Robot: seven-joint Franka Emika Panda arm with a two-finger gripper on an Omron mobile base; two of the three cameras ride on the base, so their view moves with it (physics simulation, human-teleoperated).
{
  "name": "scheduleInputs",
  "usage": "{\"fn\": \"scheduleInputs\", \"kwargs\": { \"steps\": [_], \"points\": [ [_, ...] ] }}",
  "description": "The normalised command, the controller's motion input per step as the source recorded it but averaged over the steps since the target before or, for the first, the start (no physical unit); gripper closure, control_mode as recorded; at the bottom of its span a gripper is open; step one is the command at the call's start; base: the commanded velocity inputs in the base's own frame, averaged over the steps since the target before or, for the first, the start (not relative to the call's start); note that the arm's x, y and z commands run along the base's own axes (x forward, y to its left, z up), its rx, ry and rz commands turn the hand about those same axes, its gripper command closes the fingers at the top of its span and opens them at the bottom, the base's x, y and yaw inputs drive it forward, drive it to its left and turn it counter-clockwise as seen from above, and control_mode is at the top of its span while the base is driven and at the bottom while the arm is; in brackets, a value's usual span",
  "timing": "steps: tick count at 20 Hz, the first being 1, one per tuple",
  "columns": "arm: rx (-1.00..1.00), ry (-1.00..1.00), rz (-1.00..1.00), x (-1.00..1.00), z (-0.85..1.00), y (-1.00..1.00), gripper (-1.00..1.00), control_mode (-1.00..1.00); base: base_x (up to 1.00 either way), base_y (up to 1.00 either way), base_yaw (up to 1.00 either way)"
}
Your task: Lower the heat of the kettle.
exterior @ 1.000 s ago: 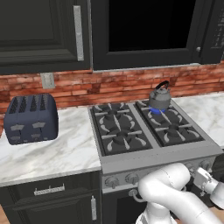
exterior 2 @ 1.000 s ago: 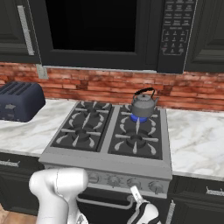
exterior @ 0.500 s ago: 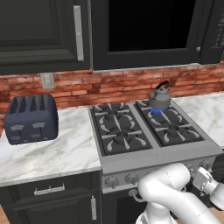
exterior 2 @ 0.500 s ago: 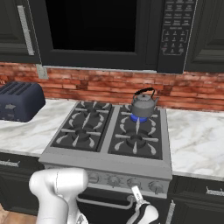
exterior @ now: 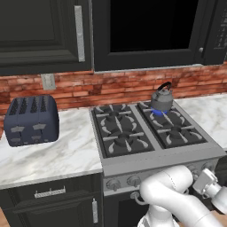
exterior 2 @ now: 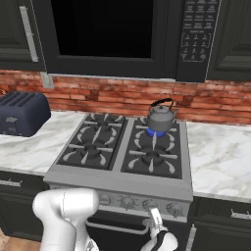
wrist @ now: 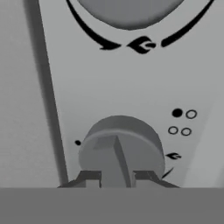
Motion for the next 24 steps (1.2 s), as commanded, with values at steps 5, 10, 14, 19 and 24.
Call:
{"fn": "scheduleInputs", "kwargs": {
  "steps": [5,10,14,19,24],
  "points": [
    [0.27,0.09,0.0,0.05,0.18,0.0,1.0,-1.0,0.0,0.0,0.0],
    [0.27,0.06,0.0,0.05,0.17,0.0,1.0,-1.0,0.0,0.0,0.0],
    [0.27,0.06,0.0,0.04,0.17,0.0,1.0,-1.0,0.0,0.0,0.0],
    [0.25,0.07,0.0,0.06,0.13,0.0,1.0,-1.0,0.0,0.0,0.0],
    [0.24,0.08,0.0,0.07,0.13,0.0,1.0,-1.0,0.0,0.0,0.0]
  ]
}}
